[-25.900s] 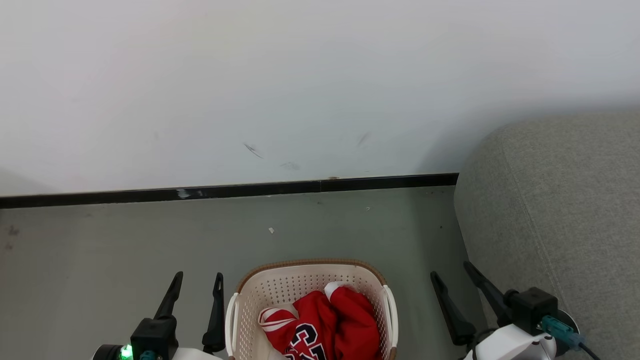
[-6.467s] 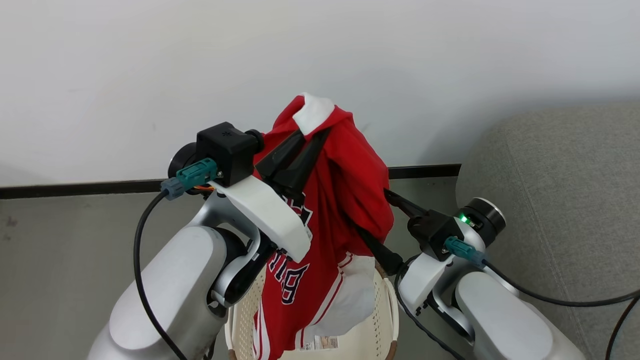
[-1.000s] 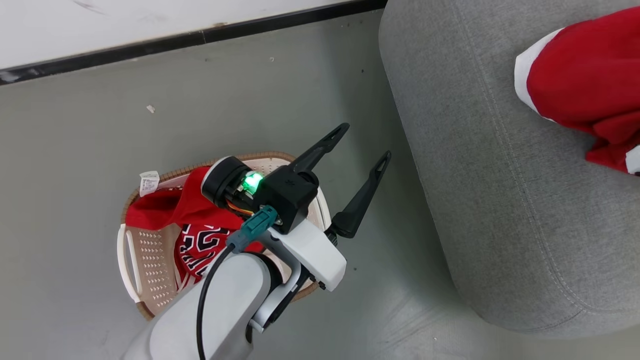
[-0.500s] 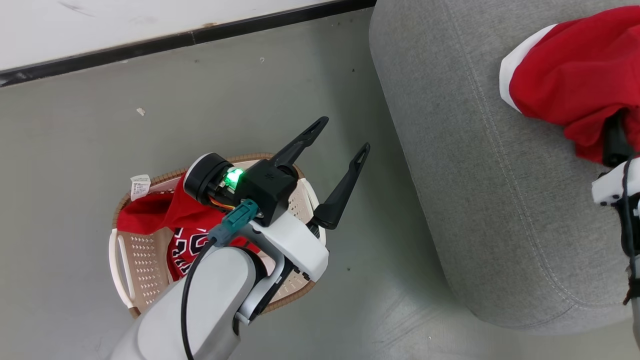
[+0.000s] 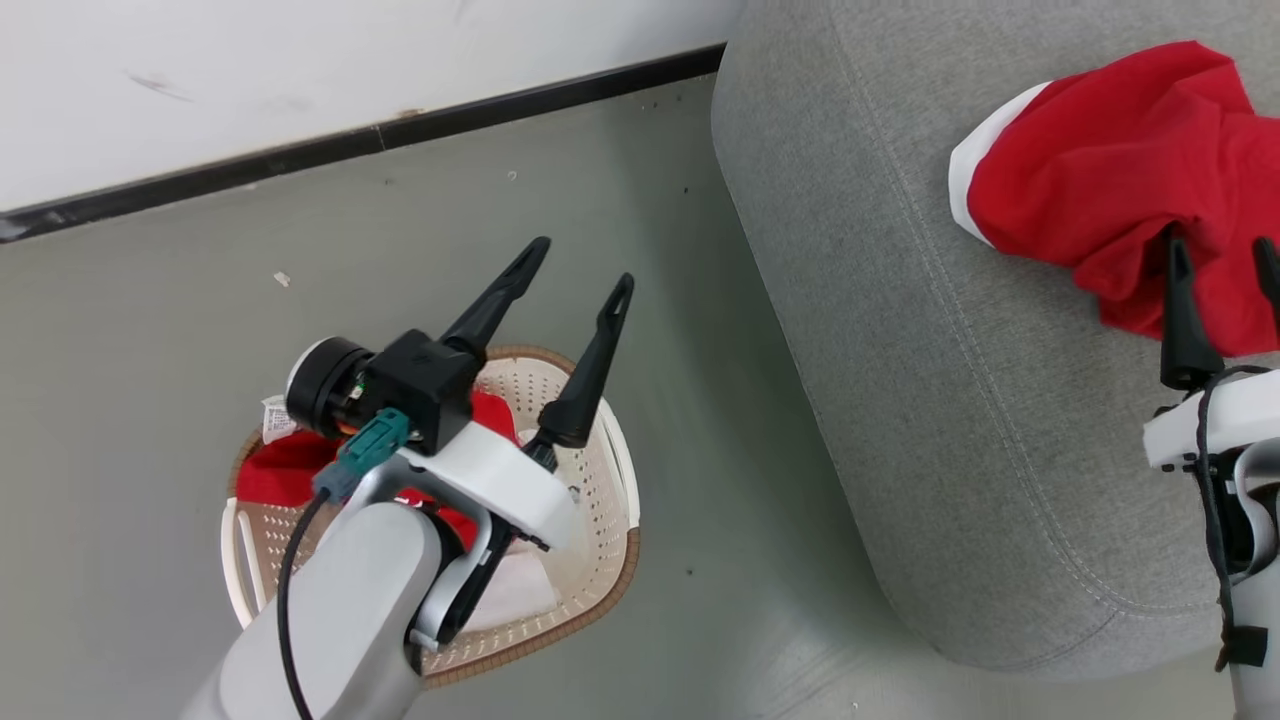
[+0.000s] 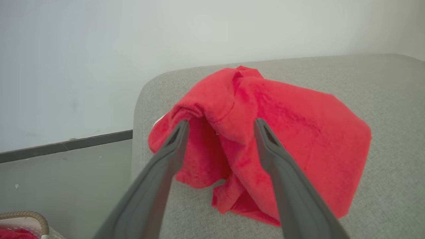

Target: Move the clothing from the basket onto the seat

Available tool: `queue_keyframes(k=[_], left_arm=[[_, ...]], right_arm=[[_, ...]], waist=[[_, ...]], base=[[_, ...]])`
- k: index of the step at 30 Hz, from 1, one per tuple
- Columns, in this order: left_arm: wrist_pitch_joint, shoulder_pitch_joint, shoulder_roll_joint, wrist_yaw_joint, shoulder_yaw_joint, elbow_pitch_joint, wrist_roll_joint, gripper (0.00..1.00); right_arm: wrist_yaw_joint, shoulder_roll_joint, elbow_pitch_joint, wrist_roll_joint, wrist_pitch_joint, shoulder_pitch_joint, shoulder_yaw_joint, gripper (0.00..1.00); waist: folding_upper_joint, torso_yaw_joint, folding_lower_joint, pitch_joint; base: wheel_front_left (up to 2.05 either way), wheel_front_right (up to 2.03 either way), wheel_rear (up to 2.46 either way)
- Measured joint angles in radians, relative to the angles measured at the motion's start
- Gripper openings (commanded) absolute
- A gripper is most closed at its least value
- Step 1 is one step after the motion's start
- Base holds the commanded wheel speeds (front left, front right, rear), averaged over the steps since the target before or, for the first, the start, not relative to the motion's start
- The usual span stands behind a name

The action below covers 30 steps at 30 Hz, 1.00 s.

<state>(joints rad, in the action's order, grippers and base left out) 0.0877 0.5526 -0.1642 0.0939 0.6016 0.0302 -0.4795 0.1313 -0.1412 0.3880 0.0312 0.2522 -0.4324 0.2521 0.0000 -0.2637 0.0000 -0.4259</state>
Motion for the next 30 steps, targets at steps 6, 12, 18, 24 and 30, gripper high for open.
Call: queue_keyframes(k=[6, 12, 18, 24, 30], left_arm=[[0.049, -0.051, -0.031, 0.021, -0.048, 0.027, -0.007, 1.0], [0.115, -0.117, -0.044, 0.066, -0.12, 0.049, -0.024, 1.0], [0.144, -0.19, -0.061, 0.118, -0.186, 0.067, -0.027, 1.0], [0.156, -0.267, -0.063, 0.157, -0.25, 0.076, -0.04, 1.0], [0.162, -0.329, -0.074, 0.19, -0.314, 0.079, -0.039, 1.0]], right_arm=[[0.0, 0.017, -0.088, -0.024, 0.0, 0.007, -0.045, 1.0], [0.0, 0.03, -0.136, -0.035, 0.0, 0.013, -0.111, 1.0], [0.0, 0.031, -0.162, -0.055, 0.0, 0.013, -0.183, 1.0], [0.0, 0.037, -0.174, -0.073, 0.0, 0.015, -0.254, 1.0], [0.0, 0.045, -0.181, -0.08, 0.0, 0.025, -0.317, 1.0]], waist=[[0.0, 0.001, 0.0, 0.039], [0.0, 0.013, 0.0, 0.079], [0.0, 0.037, 0.0, 0.119], [0.0, 0.068, 0.0, 0.157], [0.0, 0.102, 0.0, 0.195]], base=[[0.0, 0.0, 0.0], [0.0, 0.0, 0.0], [0.0, 0.0, 0.0], [0.0, 0.0, 0.0], [0.0, 0.0, 0.0]])
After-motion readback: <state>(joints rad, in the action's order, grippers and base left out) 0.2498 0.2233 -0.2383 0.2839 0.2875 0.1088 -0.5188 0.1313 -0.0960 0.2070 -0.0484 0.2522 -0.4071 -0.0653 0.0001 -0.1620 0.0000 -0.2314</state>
